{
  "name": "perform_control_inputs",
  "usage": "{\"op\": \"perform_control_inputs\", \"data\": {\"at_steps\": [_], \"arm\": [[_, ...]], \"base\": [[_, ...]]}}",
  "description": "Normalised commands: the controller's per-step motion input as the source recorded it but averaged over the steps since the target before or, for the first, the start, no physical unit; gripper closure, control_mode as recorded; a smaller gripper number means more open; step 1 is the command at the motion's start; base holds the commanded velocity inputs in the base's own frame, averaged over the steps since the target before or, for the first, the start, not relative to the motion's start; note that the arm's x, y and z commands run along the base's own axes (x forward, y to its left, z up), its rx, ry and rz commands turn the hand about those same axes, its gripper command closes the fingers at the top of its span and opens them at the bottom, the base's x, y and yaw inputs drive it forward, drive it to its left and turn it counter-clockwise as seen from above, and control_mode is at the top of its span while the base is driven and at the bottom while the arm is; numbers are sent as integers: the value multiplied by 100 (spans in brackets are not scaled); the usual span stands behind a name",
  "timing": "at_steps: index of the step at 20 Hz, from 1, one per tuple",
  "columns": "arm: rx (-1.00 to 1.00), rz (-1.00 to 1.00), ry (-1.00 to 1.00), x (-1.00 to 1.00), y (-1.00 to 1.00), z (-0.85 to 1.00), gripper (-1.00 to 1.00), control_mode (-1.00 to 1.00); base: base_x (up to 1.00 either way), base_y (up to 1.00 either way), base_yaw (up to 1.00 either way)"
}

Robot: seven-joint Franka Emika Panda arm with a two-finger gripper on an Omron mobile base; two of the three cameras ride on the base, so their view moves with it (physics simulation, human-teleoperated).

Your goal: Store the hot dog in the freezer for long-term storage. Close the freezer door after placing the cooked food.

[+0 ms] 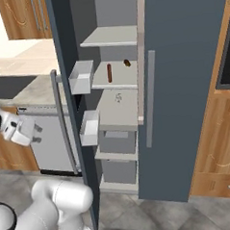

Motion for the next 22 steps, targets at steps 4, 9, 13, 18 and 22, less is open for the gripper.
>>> {"op": "perform_control_inputs", "data": {"at_steps": [4, 9, 13, 18, 22], "arm": [[-21, -21, -1, 30, 0, -19, -100, -100], [-16, -8, 0, 53, -5, -6, -100, -100], [-10, 0, 0, 37, 0, 0, -100, -100], [-8, 0, 0, 30, 0, 0, -100, -100], [-8, 0, 0, 29, 0, 0, -100, -100]], "base": [[0, 0, 0], [0, 0, 0], [0, 0, 0], [0, 0, 0], [0, 0, 0]]}}
